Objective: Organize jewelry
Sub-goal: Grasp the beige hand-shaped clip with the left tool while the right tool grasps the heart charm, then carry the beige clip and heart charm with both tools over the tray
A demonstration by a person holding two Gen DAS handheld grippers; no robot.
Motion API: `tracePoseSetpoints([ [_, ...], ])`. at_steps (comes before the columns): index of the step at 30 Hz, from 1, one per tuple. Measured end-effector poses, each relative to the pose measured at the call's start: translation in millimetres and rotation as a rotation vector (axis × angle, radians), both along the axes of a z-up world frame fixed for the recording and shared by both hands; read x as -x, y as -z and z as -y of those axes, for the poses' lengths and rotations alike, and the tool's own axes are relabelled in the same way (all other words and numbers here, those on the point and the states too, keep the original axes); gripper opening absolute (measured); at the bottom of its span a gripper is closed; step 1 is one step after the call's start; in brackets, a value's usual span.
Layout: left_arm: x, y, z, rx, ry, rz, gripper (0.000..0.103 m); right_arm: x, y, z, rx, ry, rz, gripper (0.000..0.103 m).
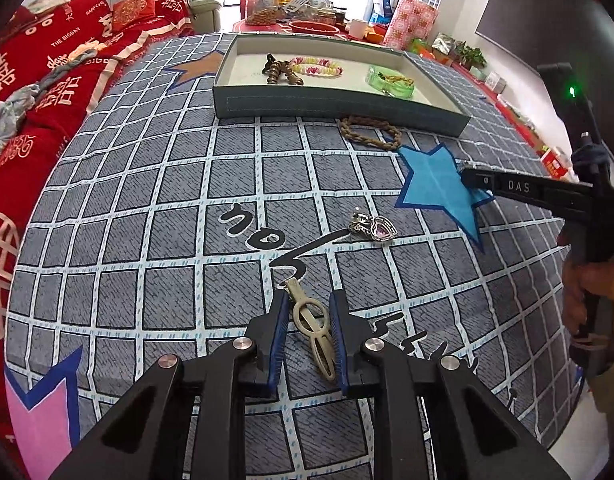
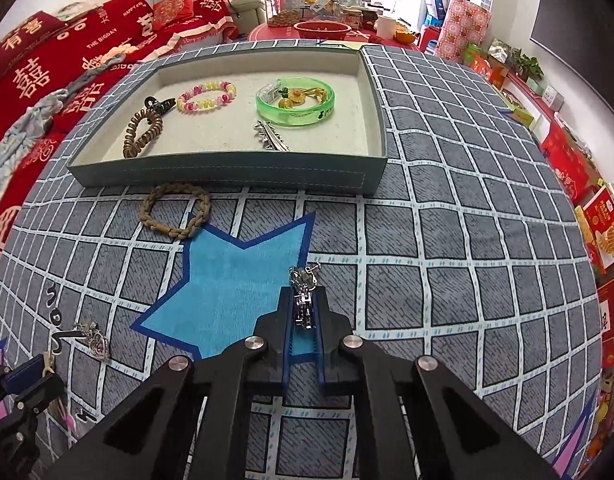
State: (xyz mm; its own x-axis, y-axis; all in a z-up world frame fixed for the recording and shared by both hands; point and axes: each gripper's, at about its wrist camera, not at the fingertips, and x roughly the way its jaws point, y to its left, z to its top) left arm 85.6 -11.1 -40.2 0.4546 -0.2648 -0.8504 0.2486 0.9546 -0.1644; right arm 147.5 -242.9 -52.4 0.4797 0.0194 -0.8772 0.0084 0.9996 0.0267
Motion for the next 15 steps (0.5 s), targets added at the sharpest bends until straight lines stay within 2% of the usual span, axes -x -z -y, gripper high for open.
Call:
tracePoseSetpoints([
  [9, -5, -14, -7, 0.011, 0.004, 0.037, 0.034, 17, -16, 14, -0.126, 0.02, 0.031, 0.01],
  [15, -15, -32, -9, 0.009, 0.021, 0.092, 0.034, 27, -32, 19, -0.156, 0.032, 0.064, 0.01],
])
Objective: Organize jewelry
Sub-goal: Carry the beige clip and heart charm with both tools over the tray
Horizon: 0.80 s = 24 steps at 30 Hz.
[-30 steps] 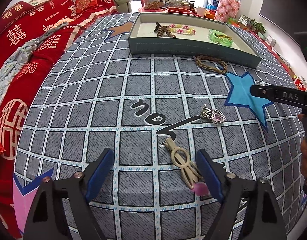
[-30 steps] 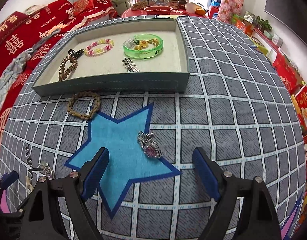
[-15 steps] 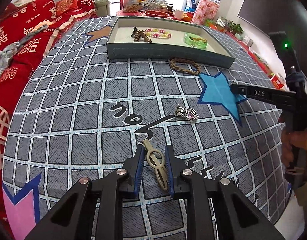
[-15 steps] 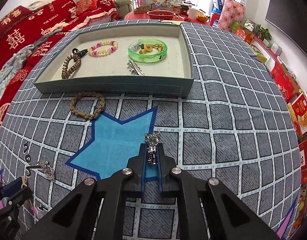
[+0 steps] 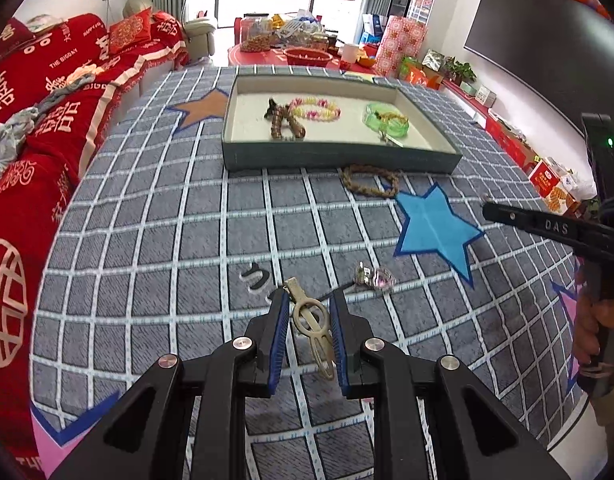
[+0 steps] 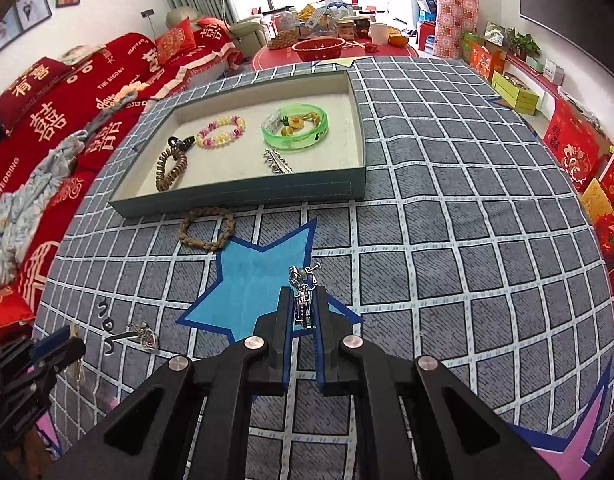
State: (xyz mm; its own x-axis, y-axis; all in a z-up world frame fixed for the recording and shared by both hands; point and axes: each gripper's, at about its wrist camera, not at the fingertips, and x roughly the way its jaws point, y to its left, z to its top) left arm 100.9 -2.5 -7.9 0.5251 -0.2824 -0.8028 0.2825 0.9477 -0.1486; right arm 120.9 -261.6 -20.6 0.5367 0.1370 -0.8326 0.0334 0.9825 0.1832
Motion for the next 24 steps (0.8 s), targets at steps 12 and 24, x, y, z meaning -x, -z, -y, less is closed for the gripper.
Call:
tracePoseSetpoints([
  [12, -34, -31, -4, 0.023, 0.005, 0.076, 0.034, -3, -36, 3, -0.008, 0.003, 0.053, 0.01],
  [24, -82, -56, 4, 0.055, 0.021, 0.124, 0.034, -40, -60, -4, -0.024, -0.01, 0.081, 0.01],
])
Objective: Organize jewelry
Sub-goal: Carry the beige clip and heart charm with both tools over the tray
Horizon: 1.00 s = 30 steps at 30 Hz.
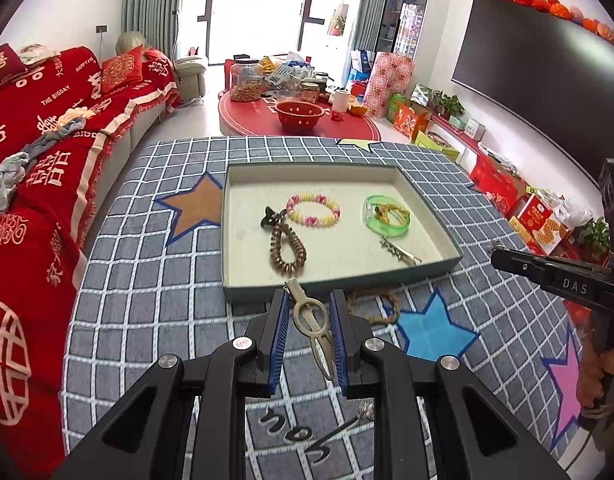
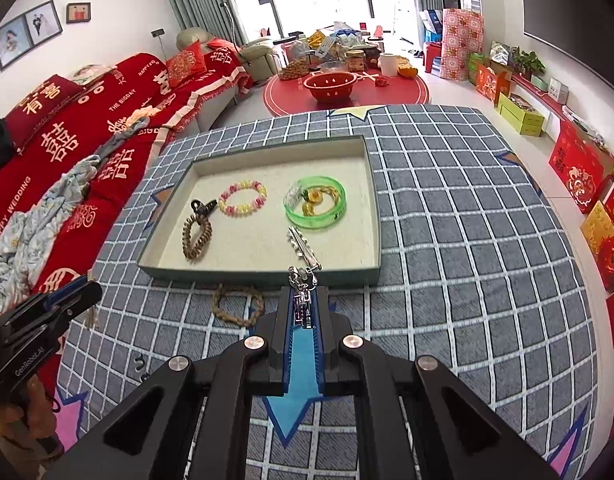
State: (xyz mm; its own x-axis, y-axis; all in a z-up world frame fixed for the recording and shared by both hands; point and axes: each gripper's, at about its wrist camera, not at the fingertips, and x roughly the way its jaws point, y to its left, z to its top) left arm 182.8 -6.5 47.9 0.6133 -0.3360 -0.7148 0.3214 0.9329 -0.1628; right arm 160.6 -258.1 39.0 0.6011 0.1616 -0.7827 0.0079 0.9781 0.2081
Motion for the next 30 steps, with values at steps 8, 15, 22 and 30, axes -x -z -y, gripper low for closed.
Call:
tracePoseSetpoints([
  [8, -42, -6, 21, 0.011, 0.016, 0.005, 0.034, -43, -8, 2, -0.036, -0.003, 0.0, 0.01],
  [15, -79, 5, 45, -0.017, 0.022, -0.01, 0.034, -80, 9, 5, -0.03, -0.001, -0.04, 0.01],
  [22, -107, 42, 64, -0.069, 0.014, -0.077, 0.034, -100, 48, 12, -0.047, 0.019, -0.123, 0.01],
  [30, -120, 61, 87, -0.129, 0.038, -0.091, 0.034, -112, 74, 13, -0.035, 0.027, -0.173, 0.009],
])
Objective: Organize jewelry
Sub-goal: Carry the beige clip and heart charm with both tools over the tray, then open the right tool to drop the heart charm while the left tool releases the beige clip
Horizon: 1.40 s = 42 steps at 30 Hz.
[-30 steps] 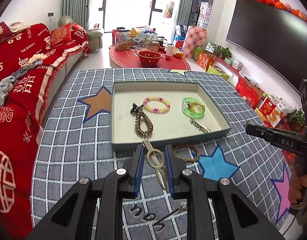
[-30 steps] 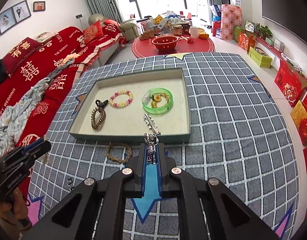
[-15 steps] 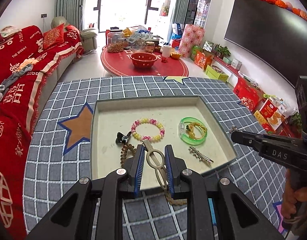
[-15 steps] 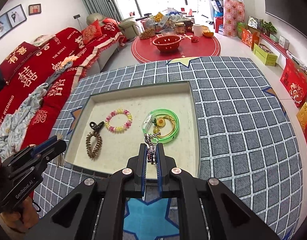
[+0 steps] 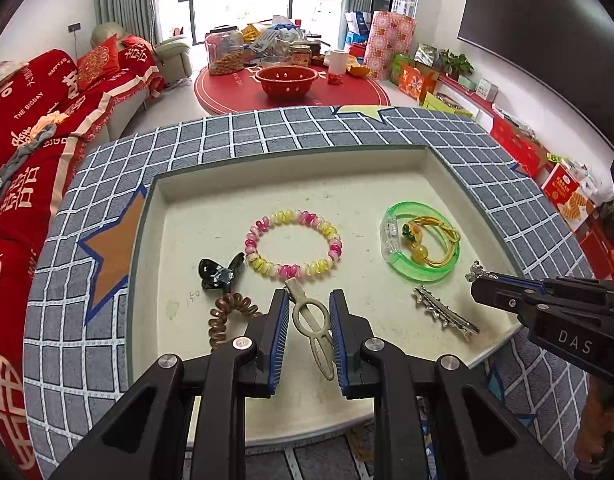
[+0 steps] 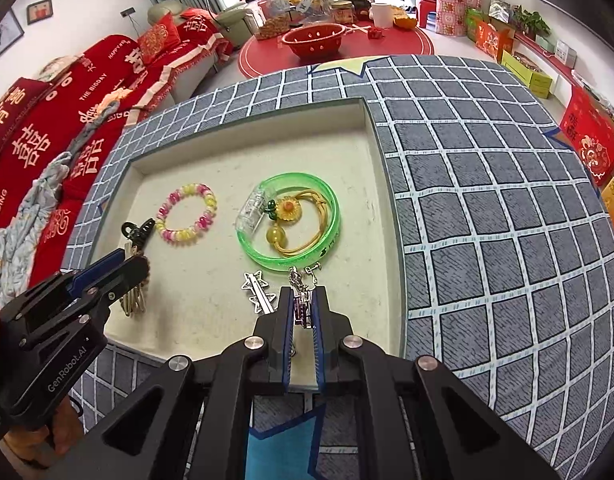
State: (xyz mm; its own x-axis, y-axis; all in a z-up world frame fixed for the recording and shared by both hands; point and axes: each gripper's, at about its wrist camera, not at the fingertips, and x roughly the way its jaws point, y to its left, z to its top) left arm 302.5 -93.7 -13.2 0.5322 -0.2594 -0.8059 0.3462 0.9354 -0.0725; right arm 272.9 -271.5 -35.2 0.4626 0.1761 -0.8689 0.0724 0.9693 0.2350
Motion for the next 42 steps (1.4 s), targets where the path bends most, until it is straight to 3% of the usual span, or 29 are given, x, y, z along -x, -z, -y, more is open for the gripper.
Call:
tracePoseSetpoints([
  [23, -10, 24, 24, -0.106, 0.015, -0.016, 0.034, -13, 17, -3, 0.069, 0.004, -0.012, 0.012],
  [24, -11, 24, 24, -0.106, 0.012, -0.016, 0.034, -13, 17, -2, 0.064, 0.005, -0.014, 0.016],
  [28, -11, 24, 26, -0.109, 0.001, -0.018, 0.035, -12, 11, -2, 0.054, 0.005, 0.009, 0.053],
  [31, -13, 22, 23, -0.104, -0.007, -0.016, 0.035, -10, 1, -1, 0.027, 0.01, 0.036, 0.055],
  [34, -12, 18, 21, -0.097, -0.01, -0.008, 0.035, -7, -8, 2, -0.006, 0.026, 0.059, 0.063],
  [42, -12, 12, 20, -0.099, -0.024, 0.005, 0.035, 14, -29, 14, -0.047, 0.078, 0.111, 0.064],
])
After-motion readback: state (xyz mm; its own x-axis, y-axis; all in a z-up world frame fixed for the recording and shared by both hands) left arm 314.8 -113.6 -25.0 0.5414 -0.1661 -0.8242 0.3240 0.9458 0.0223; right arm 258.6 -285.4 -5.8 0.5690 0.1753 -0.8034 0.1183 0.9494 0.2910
